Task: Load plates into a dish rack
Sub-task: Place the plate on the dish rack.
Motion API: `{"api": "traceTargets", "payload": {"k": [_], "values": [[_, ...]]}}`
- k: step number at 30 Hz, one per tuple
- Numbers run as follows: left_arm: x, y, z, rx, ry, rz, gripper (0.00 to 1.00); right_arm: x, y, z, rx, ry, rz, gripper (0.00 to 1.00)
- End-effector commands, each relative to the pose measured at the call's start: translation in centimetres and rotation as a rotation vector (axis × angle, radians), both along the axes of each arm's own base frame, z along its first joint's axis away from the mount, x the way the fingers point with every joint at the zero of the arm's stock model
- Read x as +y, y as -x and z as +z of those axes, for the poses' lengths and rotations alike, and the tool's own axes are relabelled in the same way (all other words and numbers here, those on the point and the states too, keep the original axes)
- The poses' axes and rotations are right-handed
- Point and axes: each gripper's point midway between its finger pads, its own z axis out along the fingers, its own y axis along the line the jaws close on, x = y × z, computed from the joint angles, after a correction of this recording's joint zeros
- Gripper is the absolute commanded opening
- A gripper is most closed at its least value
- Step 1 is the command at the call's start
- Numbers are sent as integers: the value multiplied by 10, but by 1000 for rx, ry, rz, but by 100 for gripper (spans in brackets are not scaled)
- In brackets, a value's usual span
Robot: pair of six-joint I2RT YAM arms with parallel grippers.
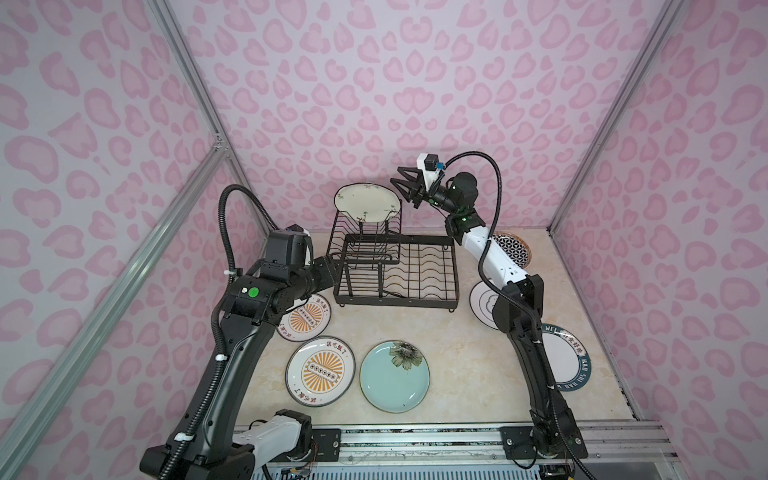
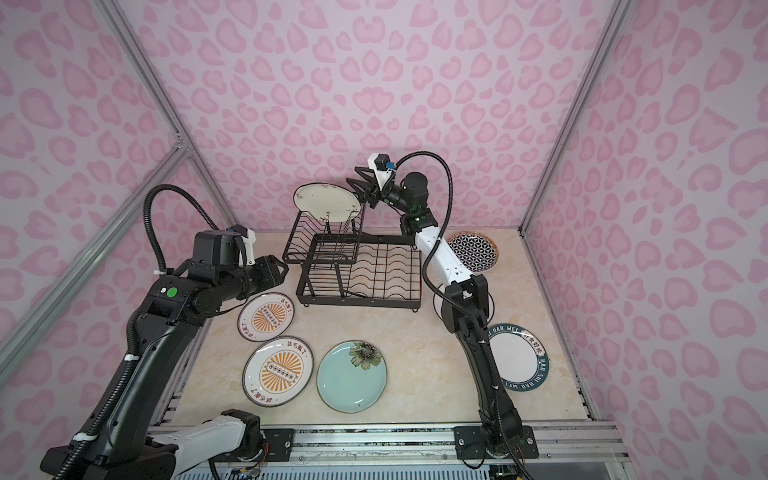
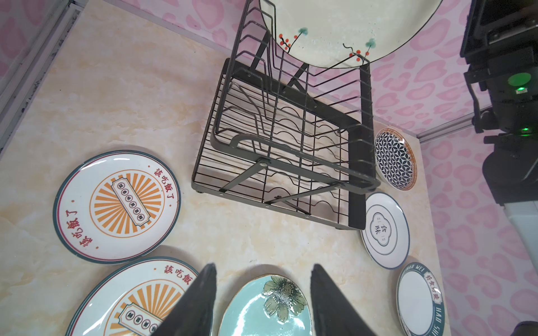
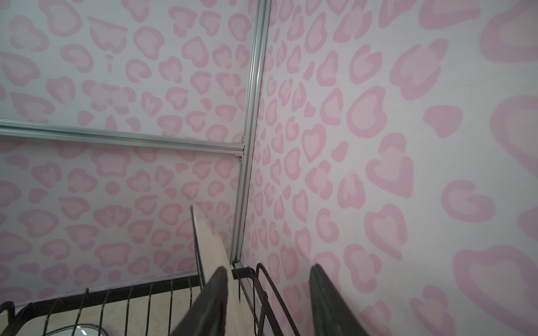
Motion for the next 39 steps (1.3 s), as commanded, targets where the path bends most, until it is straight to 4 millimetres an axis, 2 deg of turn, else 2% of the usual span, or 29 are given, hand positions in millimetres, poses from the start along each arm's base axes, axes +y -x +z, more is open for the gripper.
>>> {"api": "traceTargets", "payload": {"k": [1, 4, 7, 9, 10, 13, 16, 18, 22, 25, 26, 28, 31, 34, 39], "values": [[-1, -5, 5, -34, 20, 11, 55, -3, 4, 6, -8, -16, 14, 46], [-2, -9, 4, -35, 26, 18, 55, -20, 1, 15, 22, -48, -13, 46], [-2, -13, 3, -45, 34, 30, 54, -49, -2, 29, 50, -94, -65, 46], [-3, -17, 3, -54, 42, 36, 55, -69, -10, 27, 98, -113, -128, 46], [-4, -19, 2, -54, 45, 36, 54, -81, -9, 37, 108, -125, -161, 46], [-9, -26, -5, -53, 54, 40, 54, -121, -32, 29, 248, -119, -339, 44], [-9, -36, -11, -69, 62, 69, 53, -159, -56, 3, 416, -80, -483, 44], [-5, -42, -13, -76, 54, 101, 53, -179, -68, -28, 527, -8, -592, 41], [-3, -53, -10, -102, 57, 138, 53, -207, -76, -80, 684, 122, -782, 37], [-1, -60, -9, -109, 51, 153, 53, -221, -73, -114, 784, 187, -875, 35], [-1, -62, -10, -108, 47, 157, 53, -222, -71, -121, 807, 201, -889, 34], [-1, -65, -12, -103, 40, 159, 53, -222, -69, -155, 869, 267, -922, 34], [-2, -71, -14, -97, 33, 158, 53, -221, -64, -190, 930, 343, -980, 32], [-3, -74, -15, -92, 27, 155, 54, -218, -59, -220, 986, 402, -988, 30], [-5, -76, -19, -84, 25, 151, 53, -214, -52, -258, 1054, 449, -972, 28]]}}
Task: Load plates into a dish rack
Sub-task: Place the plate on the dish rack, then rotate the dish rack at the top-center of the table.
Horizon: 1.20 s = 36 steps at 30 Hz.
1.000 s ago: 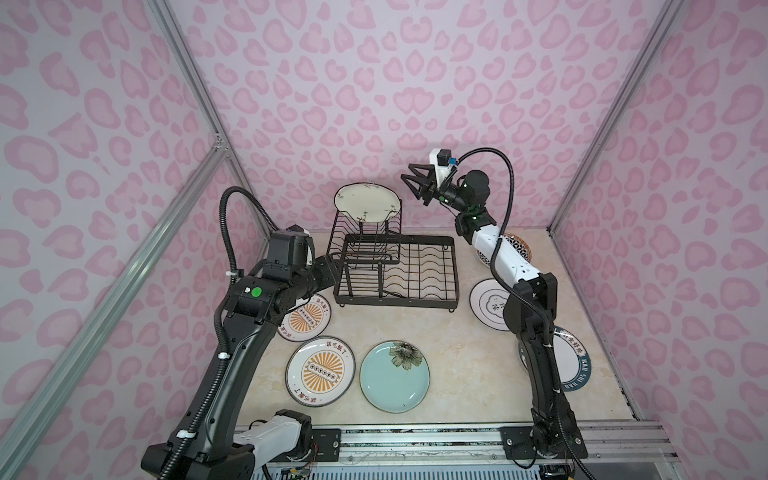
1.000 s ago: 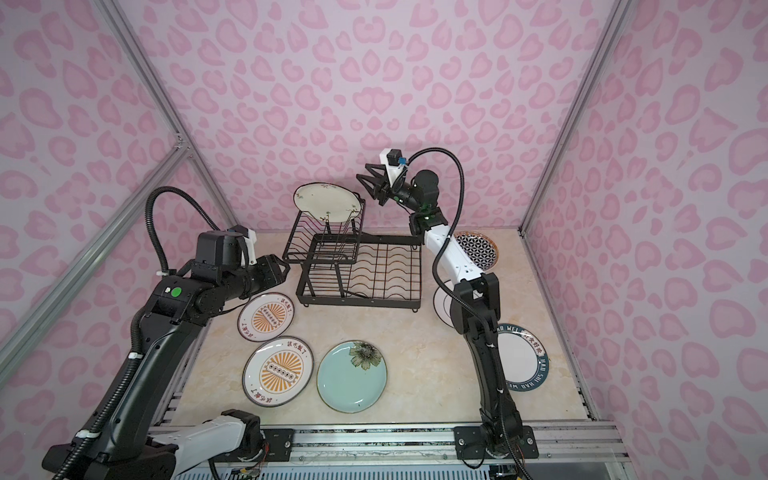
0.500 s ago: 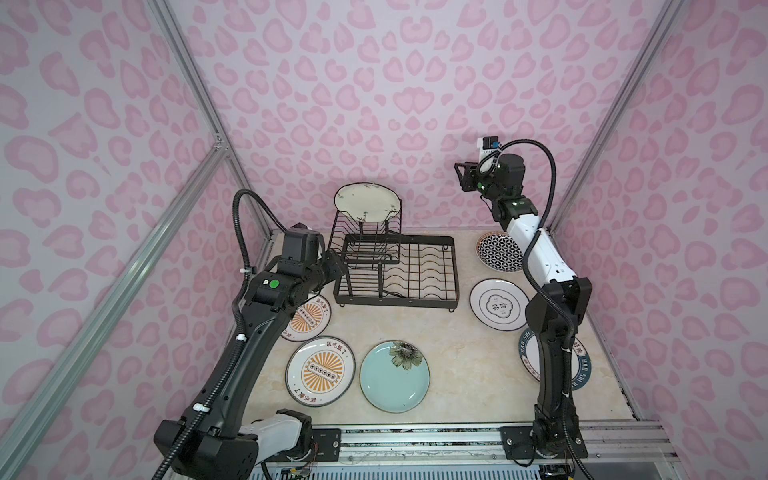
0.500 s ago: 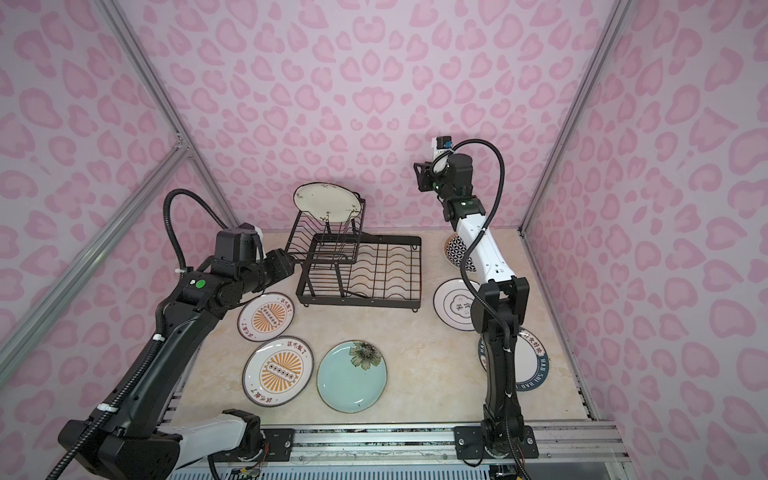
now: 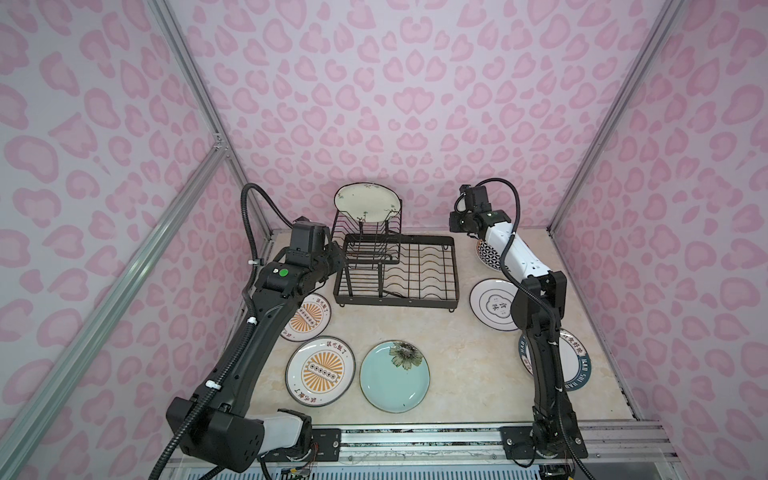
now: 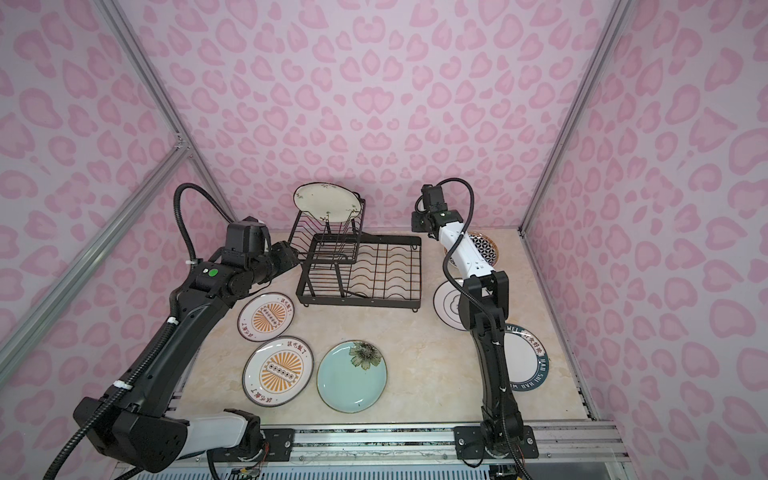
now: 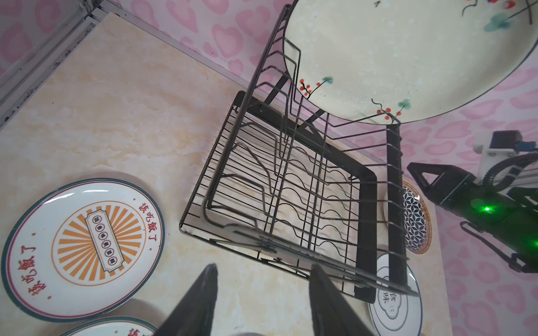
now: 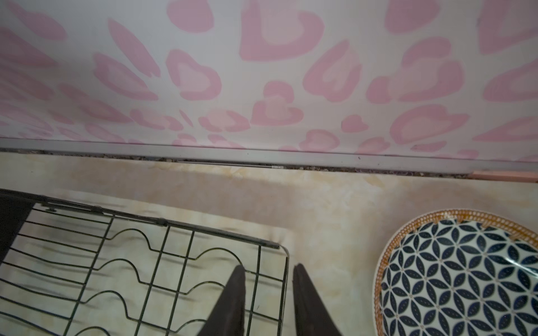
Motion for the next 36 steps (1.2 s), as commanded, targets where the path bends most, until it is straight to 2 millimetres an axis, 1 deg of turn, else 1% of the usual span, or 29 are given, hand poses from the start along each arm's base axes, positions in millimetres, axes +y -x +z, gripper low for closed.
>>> {"api": "traceTargets", "payload": {"k": [1, 4, 8, 14, 19, 26, 33, 36], "values": [[0, -7, 6, -30, 1, 4, 53, -6, 7, -27, 61, 36, -23, 27], [-2, -7, 2, -24, 9, 1, 53, -10, 10, -40, 88, 53, -41, 26], [-3, -8, -4, -14, 15, 1, 53, -10, 11, -55, 119, 62, -30, 25], [-5, -10, -7, -9, 21, -1, 53, -7, 10, -77, 164, 62, -20, 24], [-5, -10, -9, -7, 20, -4, 53, -4, 10, -89, 193, 58, -12, 23], [-3, -13, -14, 3, 6, 6, 53, -2, 11, -92, 210, 37, -18, 16], [-4, -17, -19, 10, -1, 8, 53, -3, 17, -93, 234, 32, -24, 1], [-4, -19, -23, 18, -4, 8, 53, -5, 20, -94, 250, 28, -32, 0]]}}
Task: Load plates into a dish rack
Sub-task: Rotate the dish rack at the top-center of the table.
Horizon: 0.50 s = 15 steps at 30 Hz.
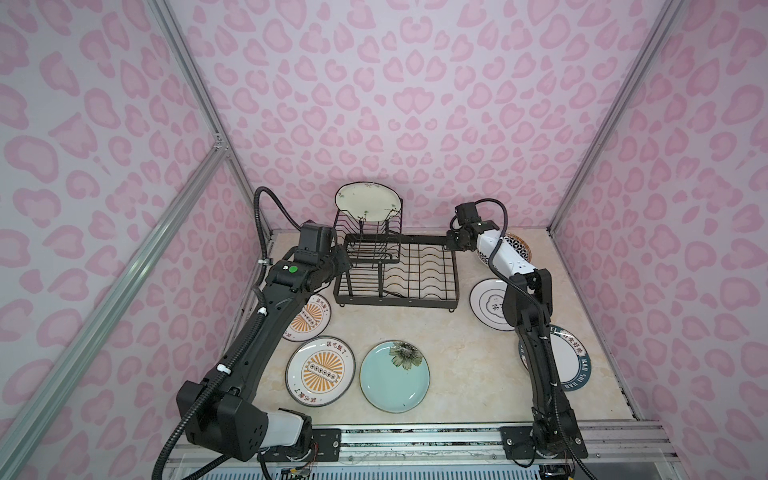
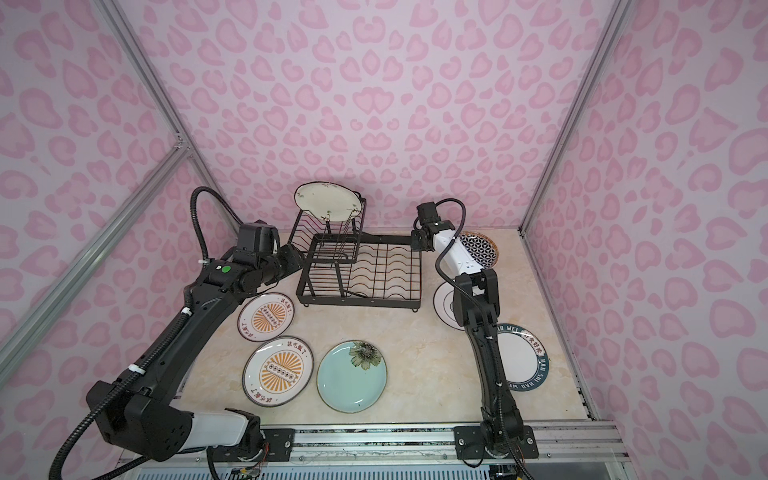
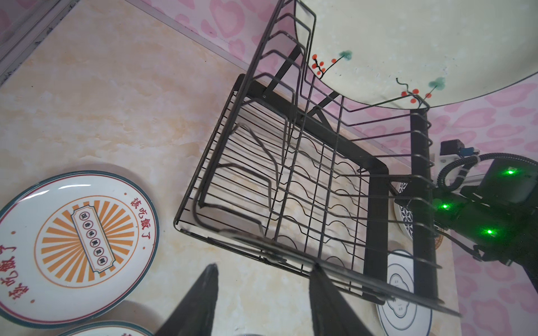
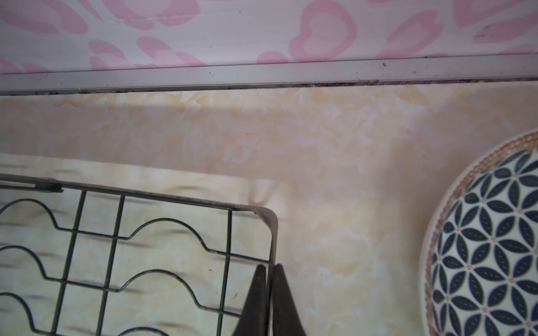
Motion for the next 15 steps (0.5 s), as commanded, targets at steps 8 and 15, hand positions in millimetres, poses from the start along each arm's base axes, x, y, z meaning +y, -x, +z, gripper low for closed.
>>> {"api": "traceTargets", "payload": {"k": [8, 15], "values": [[9, -12, -5, -14, -36, 33, 52, -9, 22, -1, 50, -26, -27, 0], [20, -18, -7, -17, -47, 59, 53, -13, 39, 5, 43, -47, -40, 0]]}}
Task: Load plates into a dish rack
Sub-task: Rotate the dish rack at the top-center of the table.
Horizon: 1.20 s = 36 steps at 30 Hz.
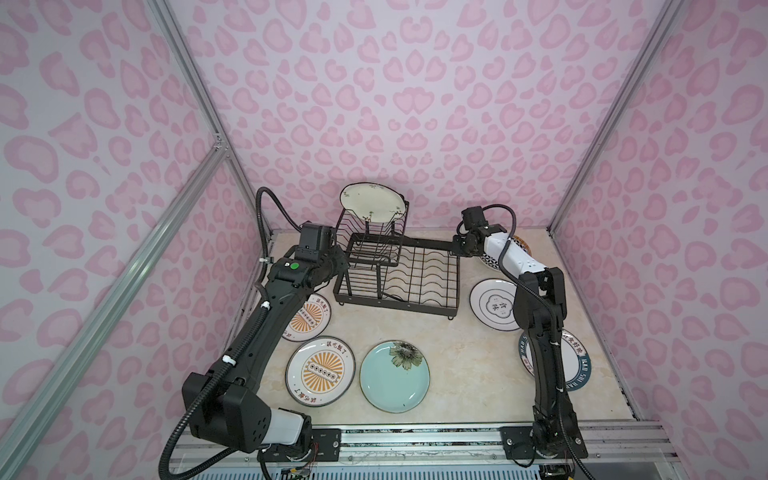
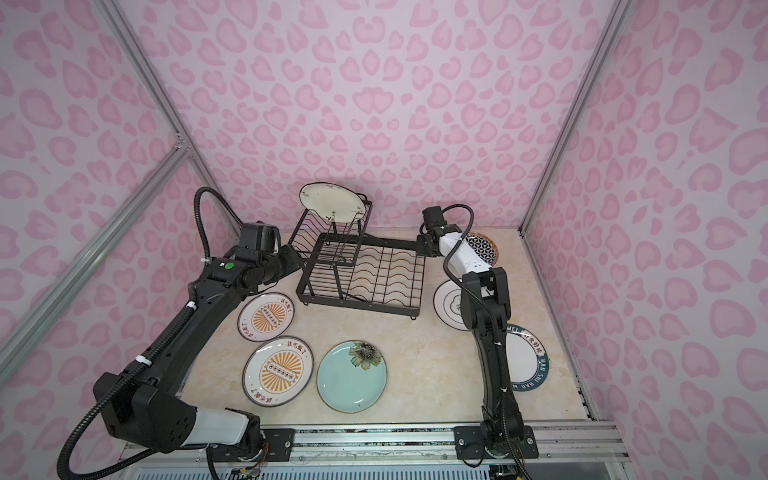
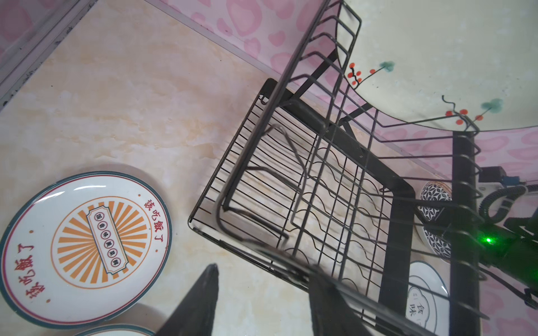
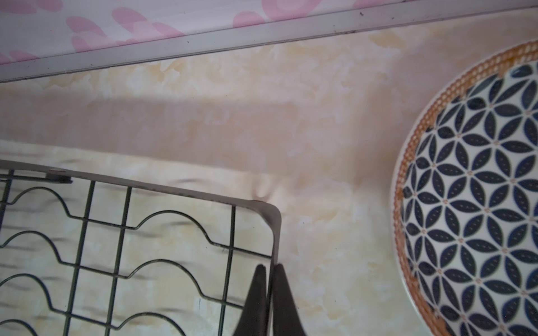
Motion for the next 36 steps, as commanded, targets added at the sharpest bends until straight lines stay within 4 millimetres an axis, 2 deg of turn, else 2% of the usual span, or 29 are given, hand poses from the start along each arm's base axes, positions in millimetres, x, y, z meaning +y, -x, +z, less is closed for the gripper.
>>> {"api": "traceTargets", "payload": {"k": [1, 3, 4, 8, 22, 30, 36], "values": [[7, -11, 5, -43, -17, 18, 52, 0, 5, 4, -12, -12, 8, 0], [8, -14, 5, -42, -18, 17, 52, -2, 11, -3, -1, -15, 1, 0], [9, -16, 4, -39, -20, 16, 52, -3, 14, 5, -17, -22, -2, 0], [8, -22, -3, -23, -20, 8, 52, -5, 27, 0, -2, -26, -5, 0], [15, -44, -16, -8, -41, 27, 52, -7, 66, 0, -1, -91, -56, 0], [17, -46, -18, -4, -38, 29, 52, -9, 101, -12, 25, -119, -74, 0], [16, -44, -16, -7, -27, 28, 52, -9, 117, -12, 24, -128, -75, 0]]}}
